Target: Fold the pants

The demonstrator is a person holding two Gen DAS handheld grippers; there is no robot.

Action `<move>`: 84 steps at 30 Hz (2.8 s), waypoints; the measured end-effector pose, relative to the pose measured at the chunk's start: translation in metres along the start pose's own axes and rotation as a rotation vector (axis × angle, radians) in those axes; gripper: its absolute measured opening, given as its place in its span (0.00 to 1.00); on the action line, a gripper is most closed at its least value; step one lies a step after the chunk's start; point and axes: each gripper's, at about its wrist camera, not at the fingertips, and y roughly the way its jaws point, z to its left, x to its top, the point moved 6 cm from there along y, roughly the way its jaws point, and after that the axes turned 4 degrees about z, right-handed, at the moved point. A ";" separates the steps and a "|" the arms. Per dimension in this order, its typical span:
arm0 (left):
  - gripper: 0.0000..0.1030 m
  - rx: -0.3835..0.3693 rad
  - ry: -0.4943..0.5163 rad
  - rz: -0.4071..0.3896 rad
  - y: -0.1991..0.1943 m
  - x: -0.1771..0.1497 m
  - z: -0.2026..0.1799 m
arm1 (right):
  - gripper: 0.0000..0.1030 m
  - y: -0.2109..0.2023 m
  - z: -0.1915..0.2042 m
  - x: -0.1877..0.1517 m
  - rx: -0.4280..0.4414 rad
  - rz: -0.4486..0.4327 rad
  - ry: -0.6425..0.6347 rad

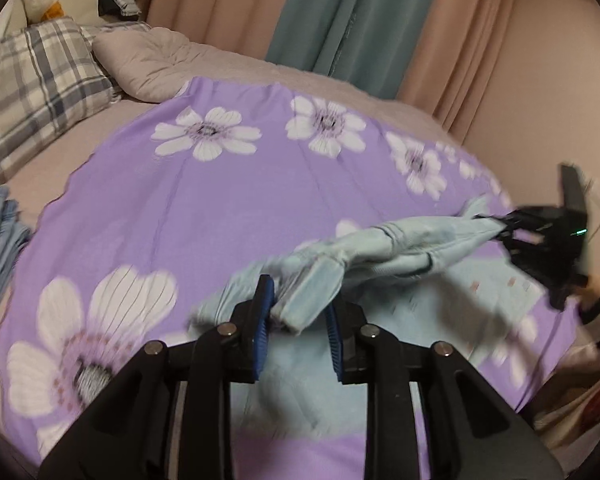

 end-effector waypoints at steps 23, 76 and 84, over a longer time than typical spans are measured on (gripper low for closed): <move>0.33 0.065 -0.155 0.069 -0.022 -0.060 0.007 | 0.07 -0.019 0.103 -0.090 -0.043 0.140 0.003; 0.55 0.123 0.065 0.411 0.087 -0.068 -0.062 | 0.74 -0.087 -0.210 -0.259 -1.106 0.576 0.239; 0.59 0.081 0.127 0.345 0.074 -0.051 -0.101 | 0.74 -0.105 -0.195 -0.329 -0.537 0.432 0.974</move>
